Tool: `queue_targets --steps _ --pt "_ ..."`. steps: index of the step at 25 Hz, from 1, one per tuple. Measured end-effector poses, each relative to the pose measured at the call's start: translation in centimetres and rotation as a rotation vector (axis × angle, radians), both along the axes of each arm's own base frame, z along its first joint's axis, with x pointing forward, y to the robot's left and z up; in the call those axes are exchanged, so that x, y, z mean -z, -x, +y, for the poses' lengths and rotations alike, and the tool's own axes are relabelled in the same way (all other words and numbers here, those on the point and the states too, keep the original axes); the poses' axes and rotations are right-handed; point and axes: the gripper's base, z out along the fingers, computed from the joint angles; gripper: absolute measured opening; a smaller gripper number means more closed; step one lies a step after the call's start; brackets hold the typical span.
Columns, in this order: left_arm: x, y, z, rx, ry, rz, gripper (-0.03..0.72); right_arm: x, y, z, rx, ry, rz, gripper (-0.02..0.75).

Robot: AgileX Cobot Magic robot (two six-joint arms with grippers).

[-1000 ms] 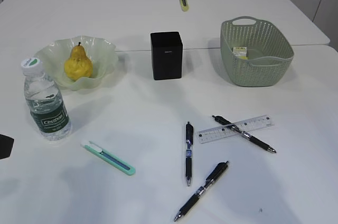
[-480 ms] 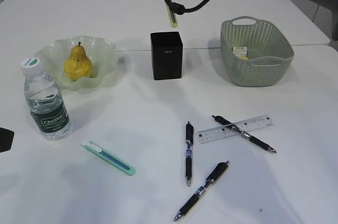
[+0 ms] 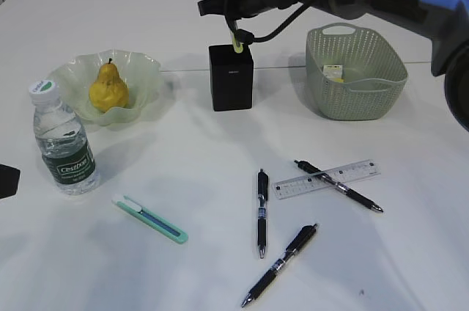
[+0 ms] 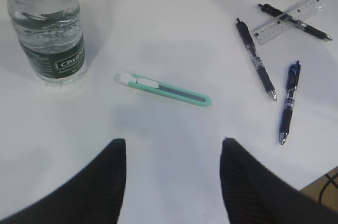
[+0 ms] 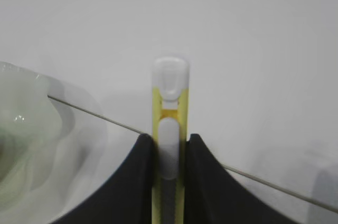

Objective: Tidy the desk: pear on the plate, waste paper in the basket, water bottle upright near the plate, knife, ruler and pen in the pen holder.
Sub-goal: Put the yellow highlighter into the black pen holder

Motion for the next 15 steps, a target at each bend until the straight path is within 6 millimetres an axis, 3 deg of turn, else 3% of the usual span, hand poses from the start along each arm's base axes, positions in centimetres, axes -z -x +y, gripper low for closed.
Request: queue_targets --steps 8,15 --pt "-0.2 -0.2 0.0 -0.011 0.003 -0.026 0.401 0.6 -0.7 0.5 -0.02 -0.037 -0.091 0.149" --pt "-0.2 -0.3 0.1 -0.018 0.004 -0.041 0.401 4.1 -1.4 0.7 -0.026 -0.026 -0.069 0.149"
